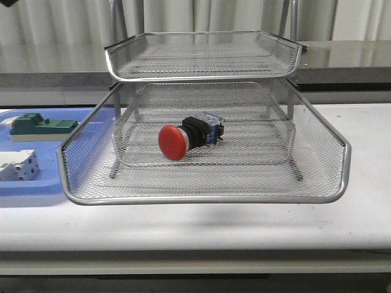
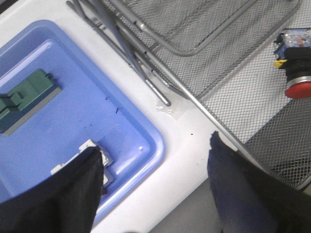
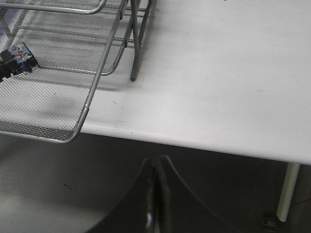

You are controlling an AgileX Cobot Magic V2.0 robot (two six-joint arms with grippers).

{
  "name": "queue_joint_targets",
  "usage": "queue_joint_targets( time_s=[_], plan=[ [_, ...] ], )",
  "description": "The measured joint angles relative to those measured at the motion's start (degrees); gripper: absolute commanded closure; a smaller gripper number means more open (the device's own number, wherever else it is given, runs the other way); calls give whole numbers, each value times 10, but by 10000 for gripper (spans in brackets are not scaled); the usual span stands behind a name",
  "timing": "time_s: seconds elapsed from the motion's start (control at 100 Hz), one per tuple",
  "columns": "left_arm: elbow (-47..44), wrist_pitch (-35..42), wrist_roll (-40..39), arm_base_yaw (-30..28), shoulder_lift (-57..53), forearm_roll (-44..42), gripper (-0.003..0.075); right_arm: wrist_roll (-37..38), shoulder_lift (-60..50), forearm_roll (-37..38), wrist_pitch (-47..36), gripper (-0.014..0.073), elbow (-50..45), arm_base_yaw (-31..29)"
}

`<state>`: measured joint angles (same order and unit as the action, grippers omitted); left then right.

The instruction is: Place button on rack with both arms

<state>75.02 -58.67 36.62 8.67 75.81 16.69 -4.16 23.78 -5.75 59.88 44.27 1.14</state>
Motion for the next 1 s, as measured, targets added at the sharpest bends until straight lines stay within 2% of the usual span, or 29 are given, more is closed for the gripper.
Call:
queue_joint_targets(
  time_s=[0.31,0.64,0.85,1.0],
  plan=[
    [-210,136,-5,-23,-188,14,283,0,0,0,0,664,0,0],
    [-432,313,-80,-23,-439,26,283,0,0,0,0,664,0,0],
    [-520,373,-112,-23,-555,46,283,0,0,0,0,664,0,0],
    [-563,434,-117,-23,-594,53,283,0,0,0,0,664,0,0]
  ],
)
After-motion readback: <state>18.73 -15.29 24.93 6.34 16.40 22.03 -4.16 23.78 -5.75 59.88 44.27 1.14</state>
